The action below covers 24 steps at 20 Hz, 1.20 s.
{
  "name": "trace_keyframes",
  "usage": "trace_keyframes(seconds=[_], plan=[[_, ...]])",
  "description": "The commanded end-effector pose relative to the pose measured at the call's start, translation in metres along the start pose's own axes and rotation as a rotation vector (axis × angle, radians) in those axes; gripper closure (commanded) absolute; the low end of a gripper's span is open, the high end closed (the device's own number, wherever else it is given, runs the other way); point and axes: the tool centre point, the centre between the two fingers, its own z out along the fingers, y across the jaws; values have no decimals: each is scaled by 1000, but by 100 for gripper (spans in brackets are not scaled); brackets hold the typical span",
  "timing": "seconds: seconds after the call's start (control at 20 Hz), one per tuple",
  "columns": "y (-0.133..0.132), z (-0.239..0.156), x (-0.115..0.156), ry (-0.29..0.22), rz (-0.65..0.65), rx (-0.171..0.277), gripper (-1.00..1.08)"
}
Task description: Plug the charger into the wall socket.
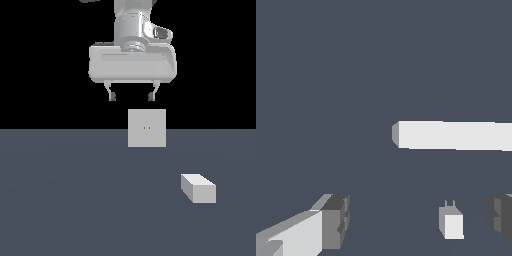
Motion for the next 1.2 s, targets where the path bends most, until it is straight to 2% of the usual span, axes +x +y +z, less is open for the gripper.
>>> trace_keyframes(seconds=[0.0, 0.55, 1.15], plan=[[0, 0, 0, 0, 0, 0, -92], [13, 15, -18, 6, -2, -1, -92], [60, 66, -77, 27, -8, -7, -92]])
